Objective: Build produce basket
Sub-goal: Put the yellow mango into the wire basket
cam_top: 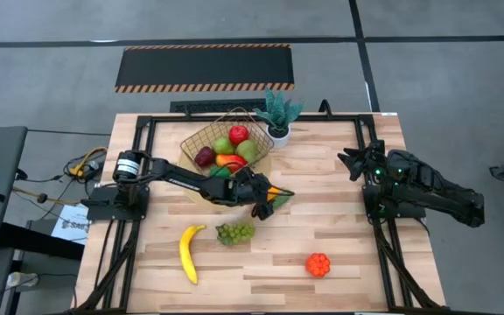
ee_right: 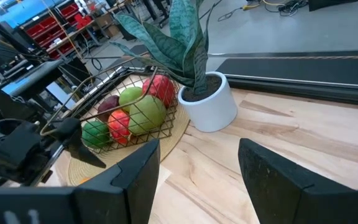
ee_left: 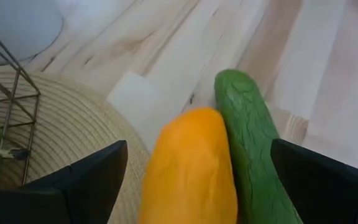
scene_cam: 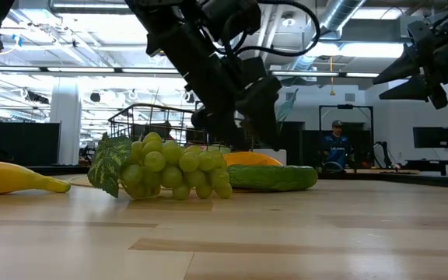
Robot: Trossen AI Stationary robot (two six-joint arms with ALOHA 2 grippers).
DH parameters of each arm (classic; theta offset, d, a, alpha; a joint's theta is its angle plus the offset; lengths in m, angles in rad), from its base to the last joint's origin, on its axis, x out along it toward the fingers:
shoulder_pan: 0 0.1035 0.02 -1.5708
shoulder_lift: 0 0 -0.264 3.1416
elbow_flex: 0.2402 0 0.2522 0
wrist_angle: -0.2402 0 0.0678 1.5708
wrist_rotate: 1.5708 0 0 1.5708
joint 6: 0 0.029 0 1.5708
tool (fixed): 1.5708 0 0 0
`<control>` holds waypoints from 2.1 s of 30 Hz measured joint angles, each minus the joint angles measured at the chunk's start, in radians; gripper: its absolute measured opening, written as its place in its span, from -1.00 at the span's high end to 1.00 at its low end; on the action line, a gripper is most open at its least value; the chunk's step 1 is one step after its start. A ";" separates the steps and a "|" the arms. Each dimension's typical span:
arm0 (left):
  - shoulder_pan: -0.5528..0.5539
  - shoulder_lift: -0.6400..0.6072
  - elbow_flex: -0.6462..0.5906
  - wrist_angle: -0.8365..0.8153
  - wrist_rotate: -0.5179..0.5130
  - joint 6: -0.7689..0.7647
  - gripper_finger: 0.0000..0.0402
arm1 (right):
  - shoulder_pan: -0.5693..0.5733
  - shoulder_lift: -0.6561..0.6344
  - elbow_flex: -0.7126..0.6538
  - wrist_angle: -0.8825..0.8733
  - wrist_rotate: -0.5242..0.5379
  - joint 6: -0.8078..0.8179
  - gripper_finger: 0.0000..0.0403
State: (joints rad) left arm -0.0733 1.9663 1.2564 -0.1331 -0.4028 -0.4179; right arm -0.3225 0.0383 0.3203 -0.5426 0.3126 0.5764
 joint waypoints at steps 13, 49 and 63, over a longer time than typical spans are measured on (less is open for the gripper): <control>-0.001 0.000 0.000 -0.045 0.013 0.005 -0.72 | 0.000 0.000 0.000 -0.001 0.000 0.000 -0.19; 0.064 0.014 0.682 -0.639 -0.017 0.048 -0.22 | 0.000 0.000 0.000 -0.001 0.001 -0.001 -0.19; 0.247 -0.059 0.728 -1.120 -0.077 0.018 -0.22 | -0.001 0.000 0.000 -0.001 0.002 -0.002 -0.19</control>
State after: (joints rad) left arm 0.1737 1.9077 1.9847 -1.2529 -0.4797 -0.4004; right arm -0.3233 0.0380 0.3202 -0.5438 0.3141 0.5743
